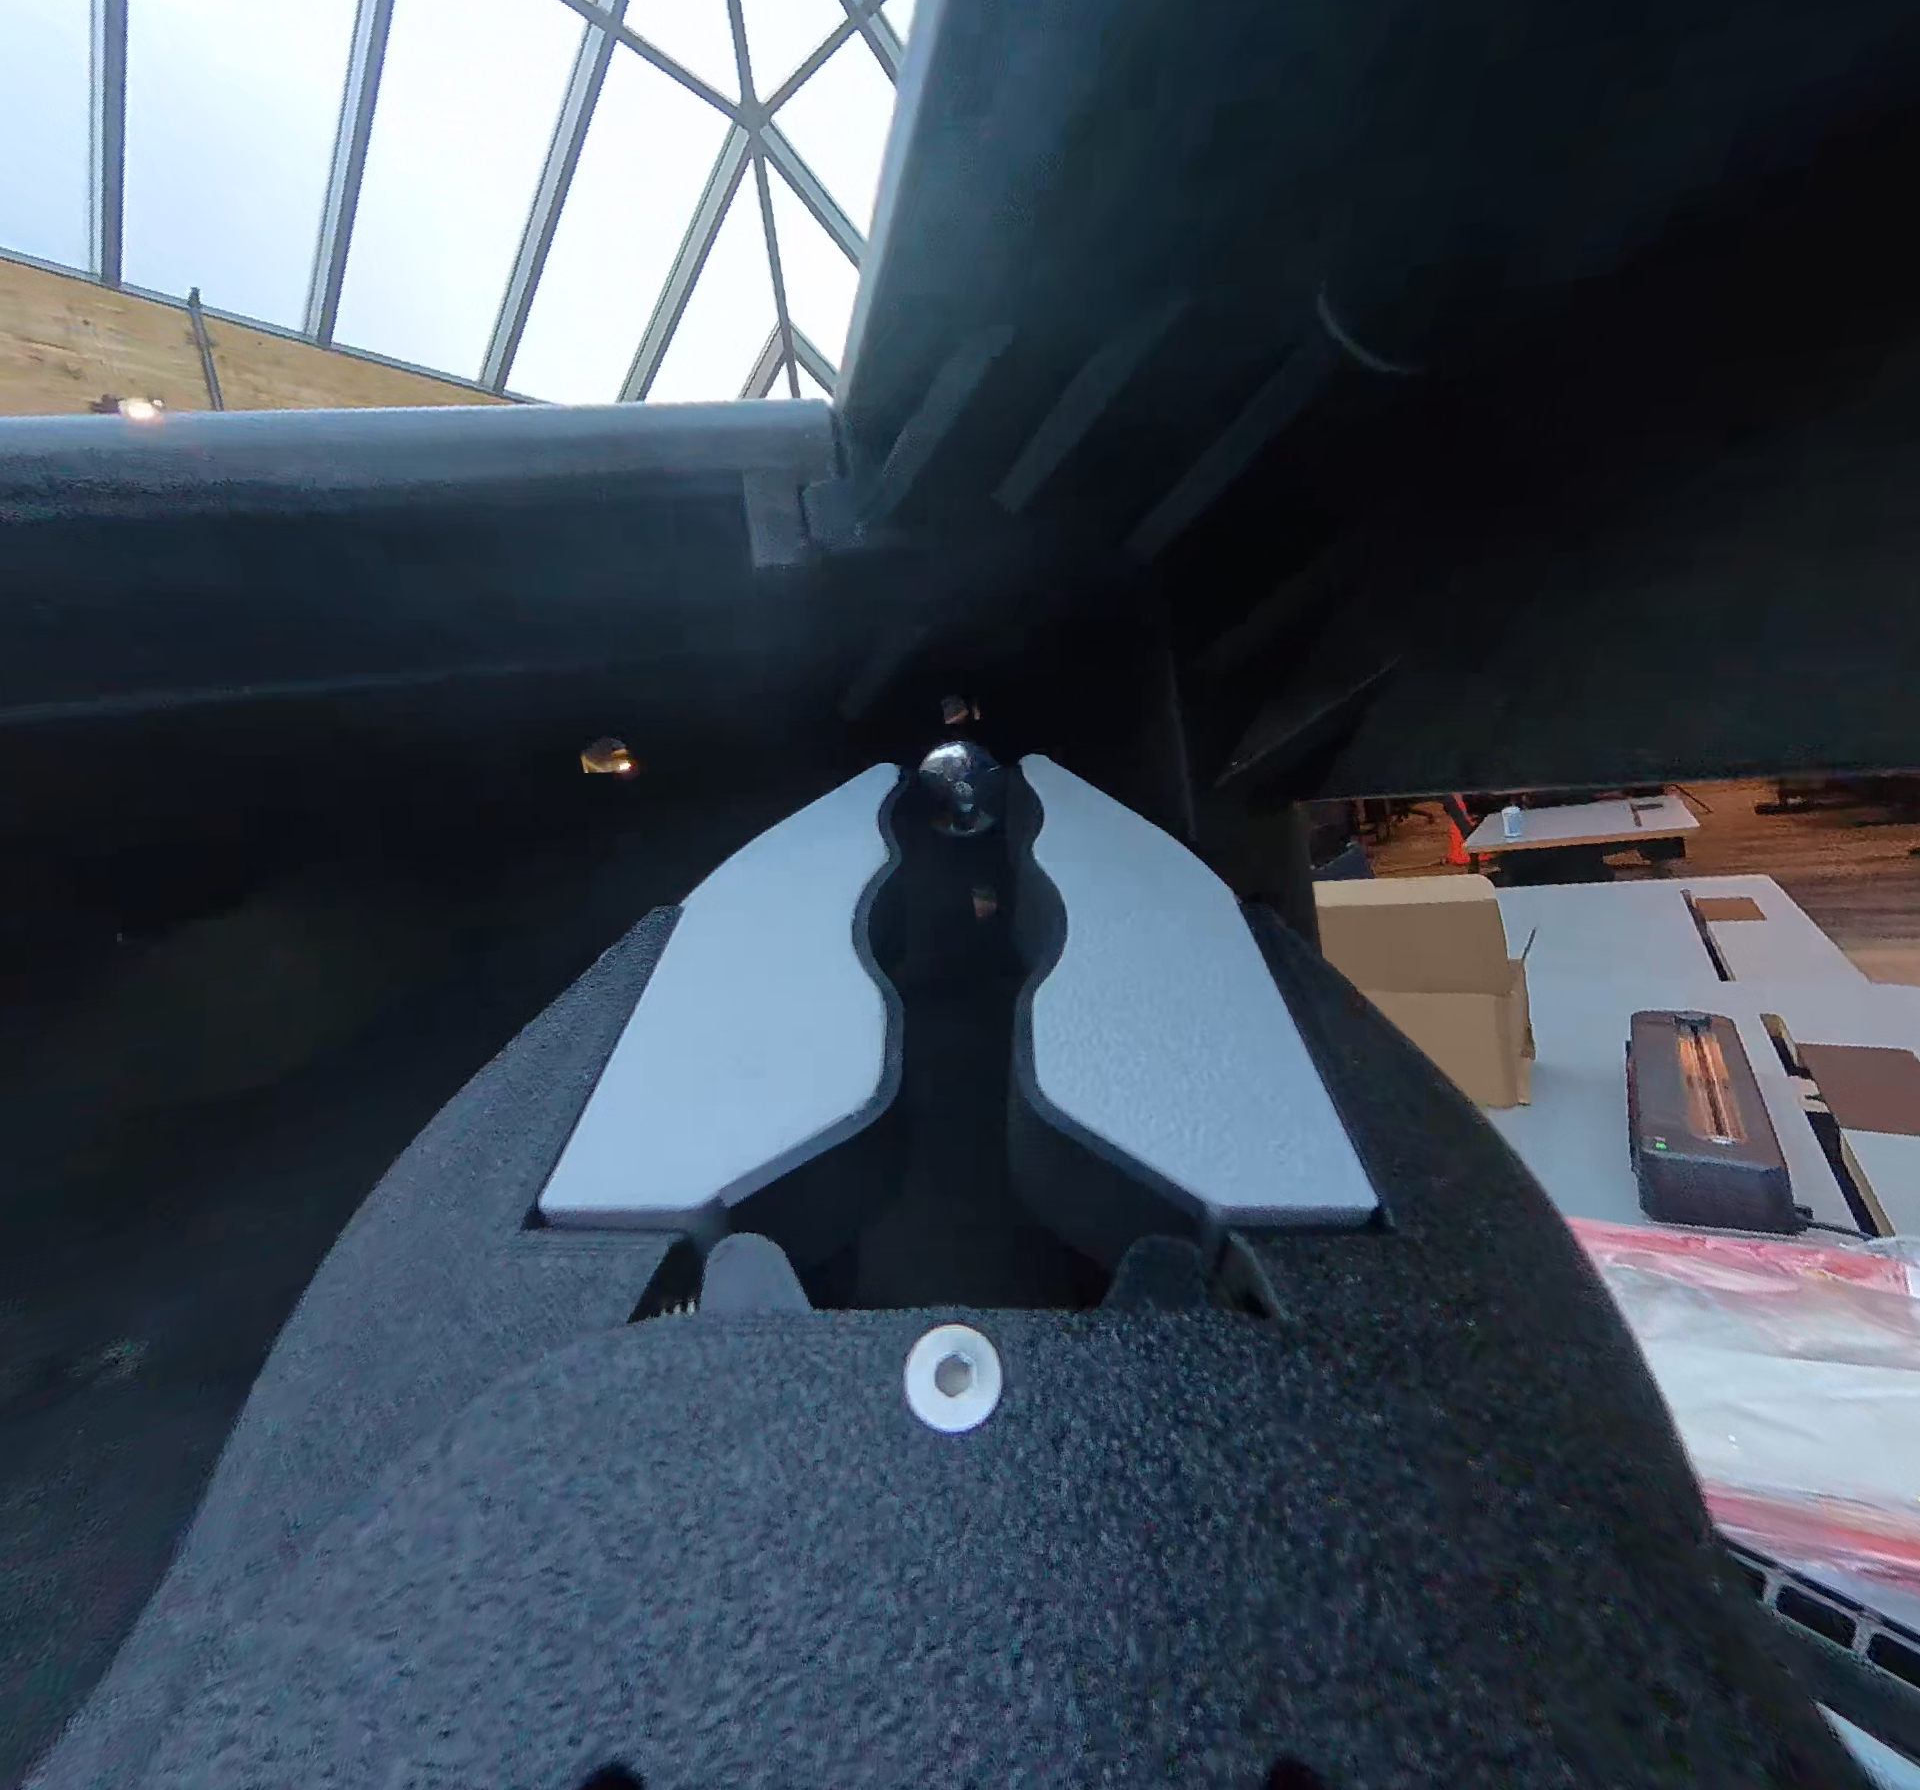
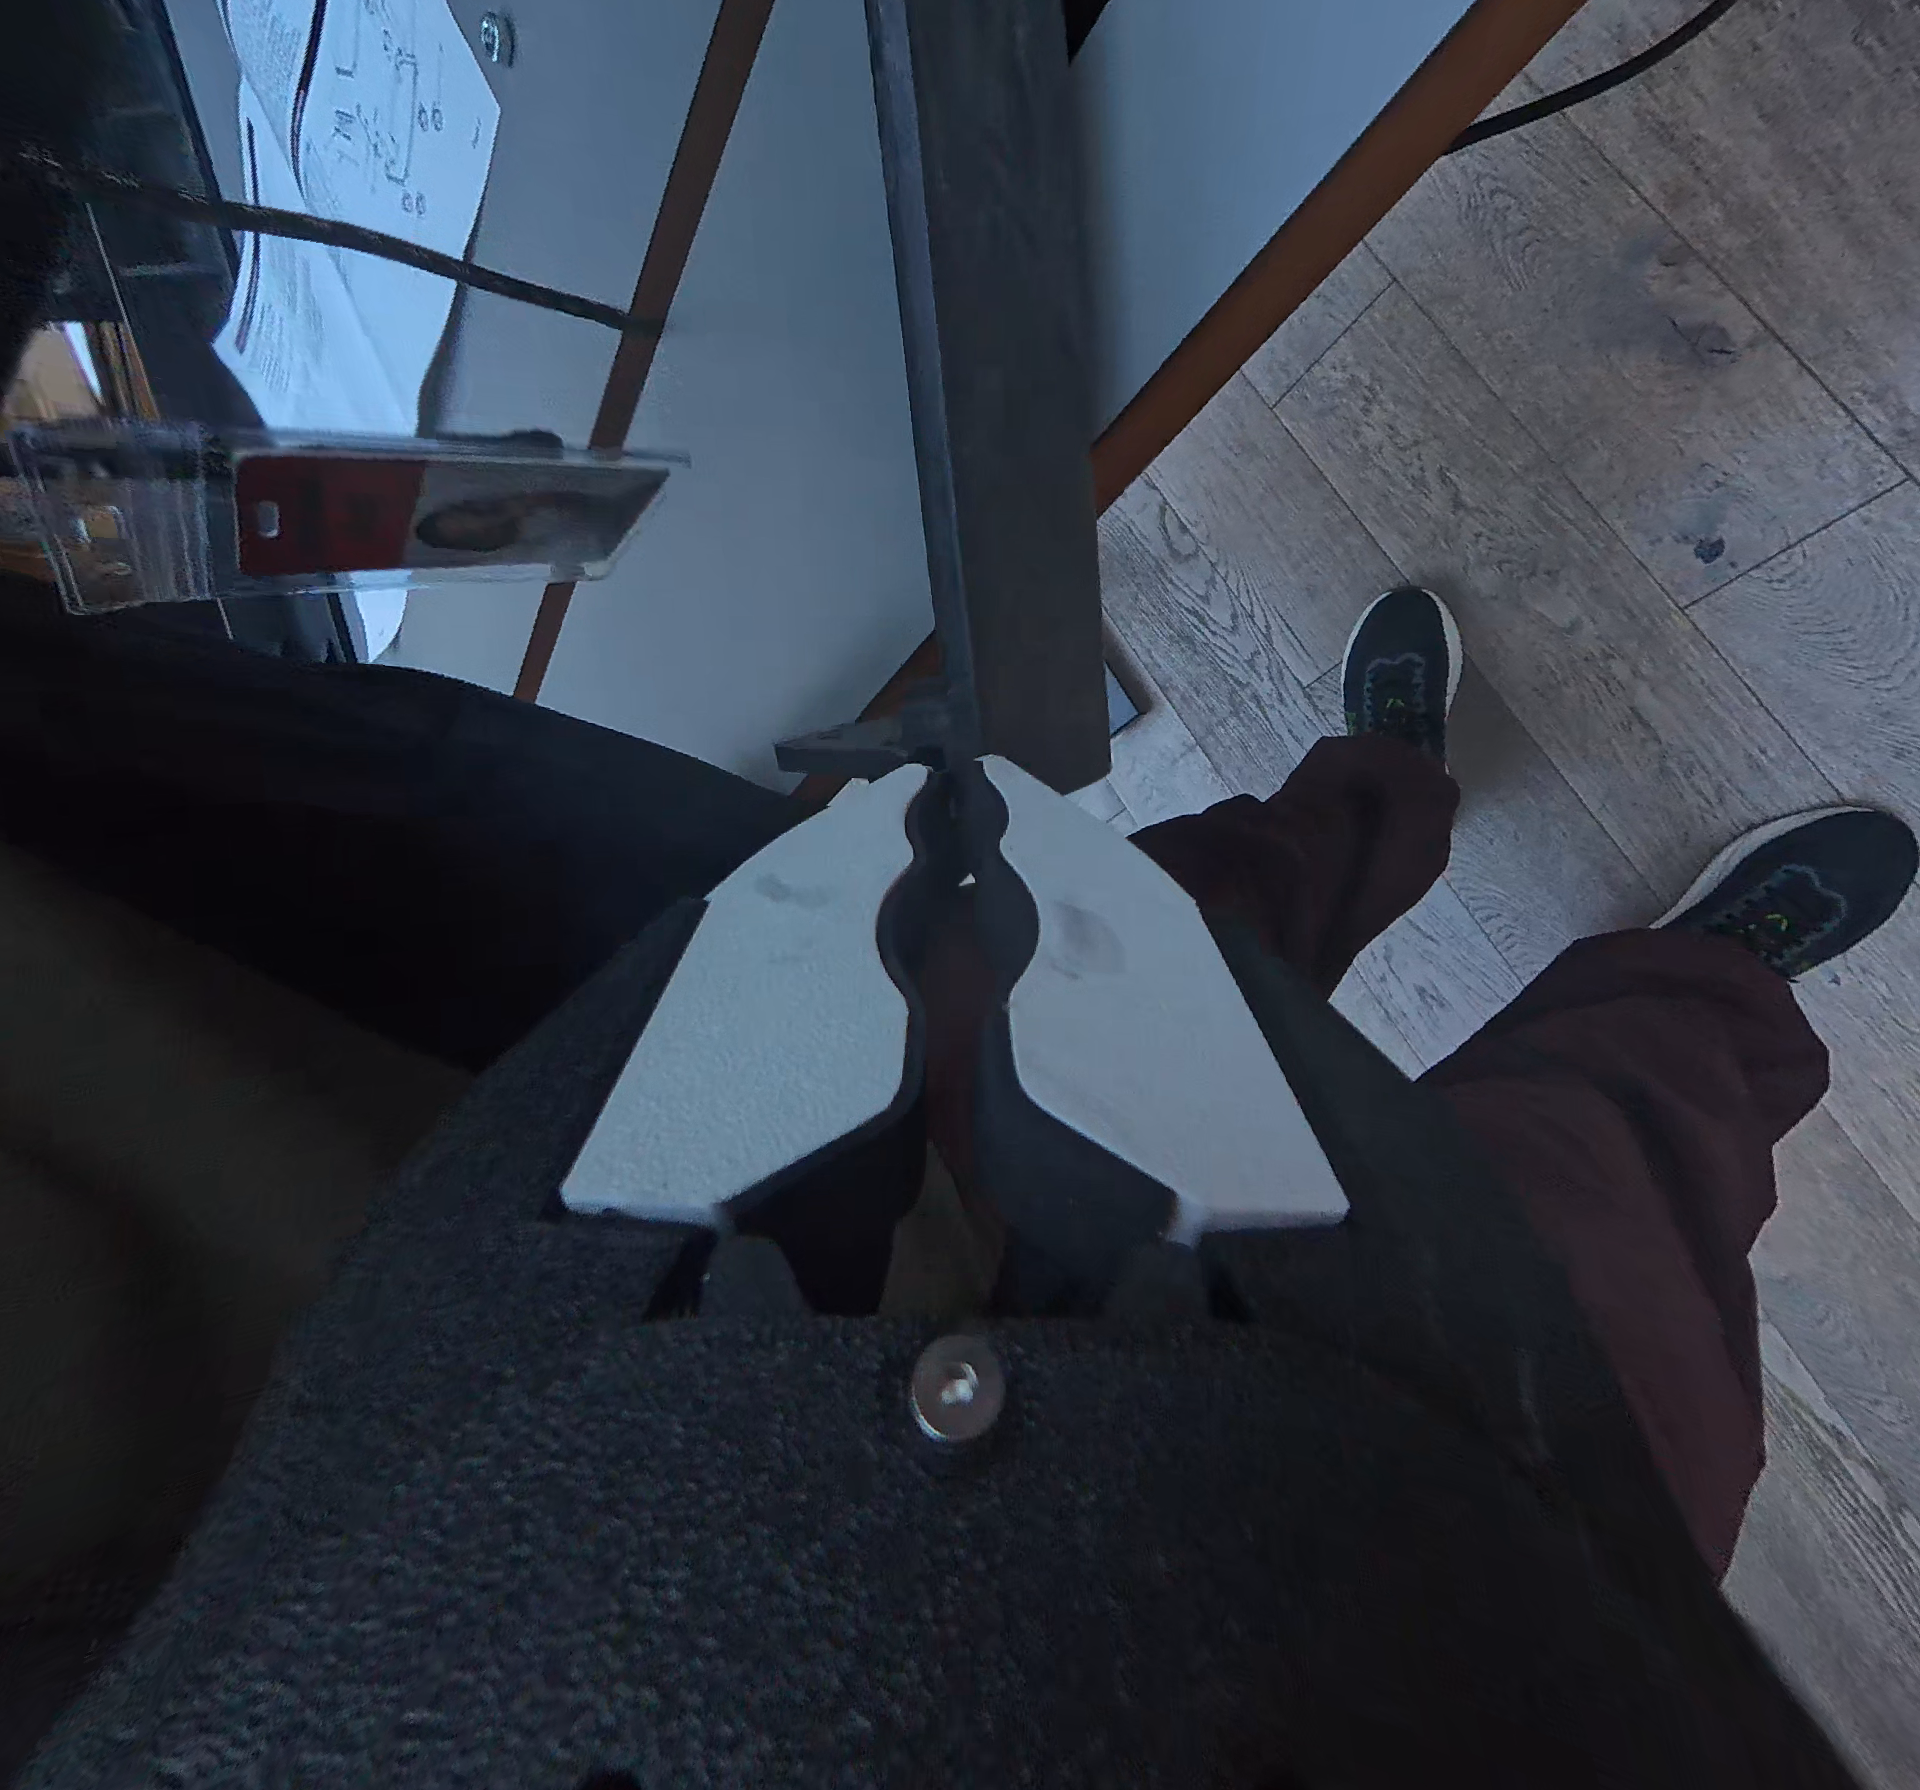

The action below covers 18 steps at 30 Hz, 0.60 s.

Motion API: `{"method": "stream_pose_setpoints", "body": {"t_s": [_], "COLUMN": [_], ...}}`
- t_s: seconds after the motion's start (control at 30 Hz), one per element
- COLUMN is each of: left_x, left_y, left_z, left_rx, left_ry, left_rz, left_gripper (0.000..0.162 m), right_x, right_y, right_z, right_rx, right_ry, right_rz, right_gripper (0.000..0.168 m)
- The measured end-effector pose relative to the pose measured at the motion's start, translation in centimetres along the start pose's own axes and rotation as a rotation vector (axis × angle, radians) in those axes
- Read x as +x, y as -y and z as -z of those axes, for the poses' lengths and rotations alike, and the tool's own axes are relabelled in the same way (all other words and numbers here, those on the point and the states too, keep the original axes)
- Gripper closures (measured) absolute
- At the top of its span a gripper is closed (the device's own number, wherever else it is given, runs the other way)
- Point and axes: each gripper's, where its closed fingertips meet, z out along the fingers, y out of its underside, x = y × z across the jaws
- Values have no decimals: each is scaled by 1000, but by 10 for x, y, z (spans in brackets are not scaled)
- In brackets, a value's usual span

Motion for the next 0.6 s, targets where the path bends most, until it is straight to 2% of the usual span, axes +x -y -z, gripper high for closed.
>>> {"method": "stream_pose_setpoints", "body": {"t_s": [0.6], "left_x": [0], "left_y": [12], "left_z": [-11], "left_rx": [11], "left_ry": [17], "left_rz": [-76], "left_gripper": [145], "right_x": [-9], "right_y": [11], "right_z": [-10], "right_rx": [-16], "right_ry": [36], "right_rz": [-5], "right_gripper": [162]}}
